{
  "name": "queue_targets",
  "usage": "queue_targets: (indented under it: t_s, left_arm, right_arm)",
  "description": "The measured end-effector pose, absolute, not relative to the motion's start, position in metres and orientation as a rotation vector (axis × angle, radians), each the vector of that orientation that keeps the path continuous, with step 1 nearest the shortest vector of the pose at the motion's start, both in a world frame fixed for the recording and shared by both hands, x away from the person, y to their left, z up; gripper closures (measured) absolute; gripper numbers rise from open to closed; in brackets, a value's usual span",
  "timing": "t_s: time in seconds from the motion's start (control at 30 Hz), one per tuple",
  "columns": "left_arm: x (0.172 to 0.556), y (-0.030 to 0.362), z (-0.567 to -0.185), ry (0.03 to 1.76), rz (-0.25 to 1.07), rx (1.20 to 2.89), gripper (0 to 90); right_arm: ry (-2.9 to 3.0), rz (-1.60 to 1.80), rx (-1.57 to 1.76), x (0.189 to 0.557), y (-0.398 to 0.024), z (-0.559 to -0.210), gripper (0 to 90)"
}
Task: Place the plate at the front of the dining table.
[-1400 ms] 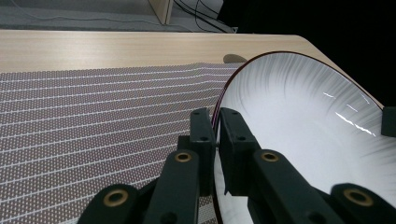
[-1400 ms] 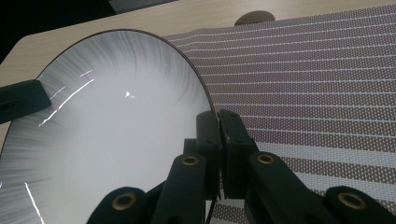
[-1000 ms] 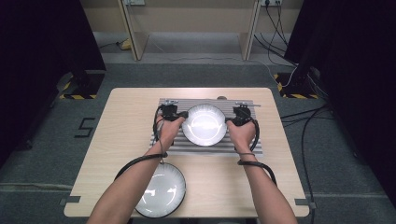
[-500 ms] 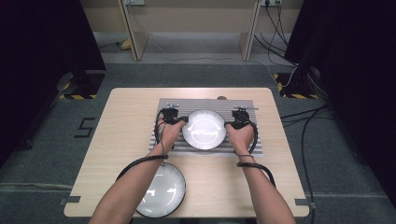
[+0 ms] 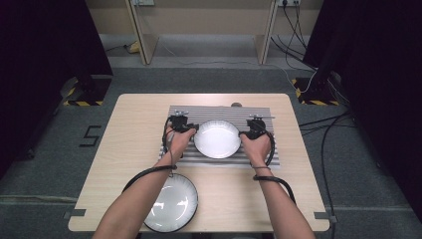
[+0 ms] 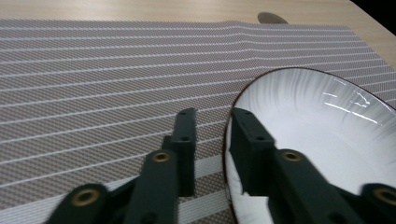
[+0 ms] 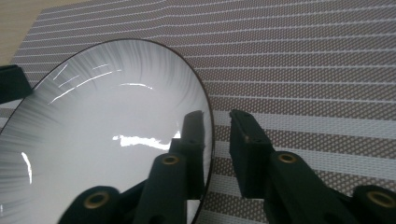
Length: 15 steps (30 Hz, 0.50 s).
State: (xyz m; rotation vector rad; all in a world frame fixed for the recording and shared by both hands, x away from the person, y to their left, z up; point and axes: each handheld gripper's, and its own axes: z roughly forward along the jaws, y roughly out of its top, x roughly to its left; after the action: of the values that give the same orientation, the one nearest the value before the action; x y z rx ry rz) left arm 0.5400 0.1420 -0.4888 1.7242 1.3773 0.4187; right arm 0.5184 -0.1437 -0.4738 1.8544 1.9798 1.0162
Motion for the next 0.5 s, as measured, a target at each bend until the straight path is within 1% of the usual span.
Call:
queue_targets:
  t_s: [0.07,0.13,0.2,0.27,0.33,0.5]
  left_arm:
    - [0.538,0.15,-0.483,1.348,0.443,1.726,55.7]
    - [0.533,0.162,-0.477,1.332,0.446,1.728,50.8]
    - [0.527,0.172,-0.472,1.31,0.454,1.737,47.3]
    - [0.517,0.185,-0.469,1.295,0.405,1.768,43.7]
    - [0.506,0.198,-0.468,1.268,0.383,1.764,42.9]
    - [0.481,0.231,-0.466,1.282,0.359,1.745,41.7]
  right_arm:
    - [1.977,1.029,1.844,0.516,-0.147,-0.472,67.4]
    - [1.97,1.05,1.832,0.512,-0.151,-0.47,62.4]
    - [1.97,1.059,1.828,0.506,-0.156,-0.468,61.2]
    - [1.966,1.072,1.832,0.5,-0.162,-0.467,58.9]
    - [1.965,1.092,1.831,0.49,-0.167,-0.467,57.3]
    - [1.969,1.105,1.82,0.47,-0.178,-0.469,55.6]
